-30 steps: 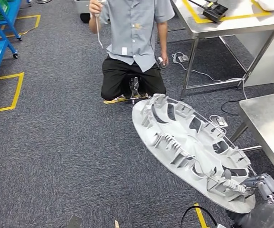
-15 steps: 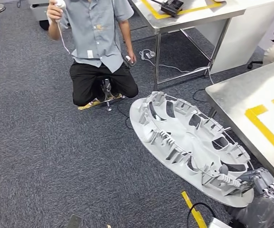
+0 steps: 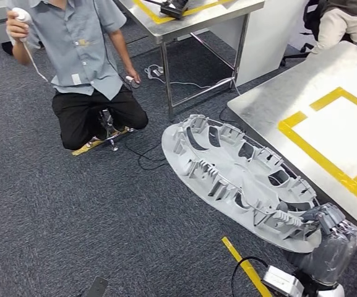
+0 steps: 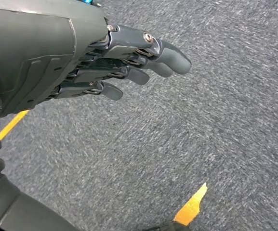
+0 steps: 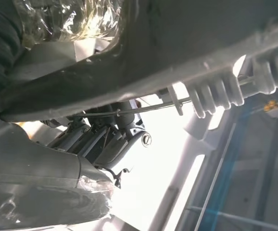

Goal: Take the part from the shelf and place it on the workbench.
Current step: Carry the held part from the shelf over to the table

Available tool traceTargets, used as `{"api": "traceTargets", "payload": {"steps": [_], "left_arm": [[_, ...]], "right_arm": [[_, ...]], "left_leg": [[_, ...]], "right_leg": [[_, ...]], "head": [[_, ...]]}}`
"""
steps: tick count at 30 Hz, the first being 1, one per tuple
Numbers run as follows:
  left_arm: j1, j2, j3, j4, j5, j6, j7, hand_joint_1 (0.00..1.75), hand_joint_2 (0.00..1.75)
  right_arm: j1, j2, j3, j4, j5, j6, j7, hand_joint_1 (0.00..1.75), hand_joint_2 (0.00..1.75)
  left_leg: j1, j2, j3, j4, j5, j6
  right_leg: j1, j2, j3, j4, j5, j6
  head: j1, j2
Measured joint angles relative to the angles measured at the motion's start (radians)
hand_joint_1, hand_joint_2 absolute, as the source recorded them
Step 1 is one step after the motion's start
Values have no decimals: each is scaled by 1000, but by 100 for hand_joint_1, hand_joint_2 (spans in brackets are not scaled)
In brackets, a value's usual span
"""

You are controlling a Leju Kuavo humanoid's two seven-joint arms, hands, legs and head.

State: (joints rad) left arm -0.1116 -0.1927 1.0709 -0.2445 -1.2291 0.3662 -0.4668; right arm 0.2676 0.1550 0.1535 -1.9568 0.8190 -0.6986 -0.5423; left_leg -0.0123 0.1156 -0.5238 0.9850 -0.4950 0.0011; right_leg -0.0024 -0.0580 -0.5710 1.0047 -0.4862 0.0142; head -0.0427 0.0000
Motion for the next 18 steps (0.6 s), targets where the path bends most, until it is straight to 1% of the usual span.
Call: {"api": "traceTargets", "payload": {"steps": [1,2,3,4,5,6,7,8,9,10,11,12,13,14,15,16,17,18], "left_arm": [[0,0,-1,0,0,0,0,0,175],[-1,0,-3,0,0,0,0,0,175],[-2,0,-3,0,-1,1,0,0,175],[-2,0,-4,0,0,1,-1,0,175],[-1,0,-4,0,0,0,-2,0,175],[1,0,-4,0,2,0,-4,0,175],[3,0,-4,0,5,-2,-8,0,175],[4,0,-4,0,8,-4,-11,0,175],[4,0,-4,0,13,-6,-16,0,175],[3,0,-4,0,18,-9,-22,0,175],[2,1,-4,0,26,-12,-28,0,175],[2,2,-2,0,36,-17,-35,0,175],[1,4,1,0,48,-22,-41,0,175],[0,5,5,0,58,-26,-46,0,175],[-1,5,8,0,65,-29,-50,0,175],[-2,4,11,0,69,-32,-52,0,175],[-3,4,12,0,69,-34,-54,0,175],[-4,3,13,0,69,-38,-56,0,175]], "right_arm": [[0,-1,1,2,2,0,2,175,175],[-1,-2,2,3,4,0,4,175,175],[-2,-3,4,4,7,0,5,175,175],[-3,-3,6,6,9,0,6,175,175],[-4,-3,7,8,11,0,7,175,175],[-5,-3,9,11,13,0,8,175,175],[-5,-3,9,13,14,0,9,175,175],[-5,-3,9,16,16,0,10,175,175],[-4,-3,9,18,17,0,11,175,175],[-4,-4,9,19,18,0,12,175,175],[-4,-4,9,20,19,0,14,175,175],[-4,-4,9,20,19,0,15,175,175],[-5,-4,9,21,19,0,15,175,175],[-4,-4,9,21,19,0,16,175,175],[-4,-4,9,21,19,0,17,175,175],[-2,-4,9,21,19,0,17,175,175],[0,-4,9,21,19,0,17,175,175],[1,-5,10,21,19,0,17,175,175]], "left_leg": [[2,2,0,1,-3,-4],[4,-13,-2,10,-13,-9],[7,-38,-13,37,-34,-13],[9,-65,-31,81,-62,-16],[11,-90,-60,145,-95,-18],[12,-101,-92,215,-125,-18],[12,-104,-118,266,-138,-17],[12,-106,-133,290,-133,-15],[12,-109,-131,275,-109,-11],[11,-118,-113,228,-70,-5],[11,-140,-87,162,-30,2],[11,-167,-62,102,-1,10],[11,-189,-43,55,13,14],[11,-202,-33,30,16,17],[11,-200,-29,21,12,17],[12,-189,-27,13,12,17],[14,-176,-25,7,15,18],[16,-164,-24,-1,19,21]], "right_leg": [[-1,9,-1,-1,2,-4],[-3,17,-1,-2,4,-9],[-4,26,-1,-2,6,-13],[-5,35,-2,-3,7,-17],[-4,47,-3,-2,8,-21],[-3,60,-3,-2,9,-23],[-2,74,-3,-2,9,-24],[0,88,-3,-1,9,-25],[1,103,-3,-1,9,-26],[2,117,-2,0,10,-25],[2,131,-2,0,11,-25],[3,143,-3,1,11,-23],[2,155,-7,3,13,-20],[1,166,-11,3,15,-15],[-1,177,-16,2,18,-9],[-2,187,-22,1,21,-3],[-1,181,-29,4,19,3],[1,161,-40,20,6,7]], "head": [[0,0],[-1,0],[-2,0],[-3,0],[-4,0],[-4,0],[-4,0],[-4,0],[-4,0],[-4,0],[-4,0],[-3,0],[-4,0],[-4,0],[-5,0],[-5,0],[-4,0],[-1,0]]}}
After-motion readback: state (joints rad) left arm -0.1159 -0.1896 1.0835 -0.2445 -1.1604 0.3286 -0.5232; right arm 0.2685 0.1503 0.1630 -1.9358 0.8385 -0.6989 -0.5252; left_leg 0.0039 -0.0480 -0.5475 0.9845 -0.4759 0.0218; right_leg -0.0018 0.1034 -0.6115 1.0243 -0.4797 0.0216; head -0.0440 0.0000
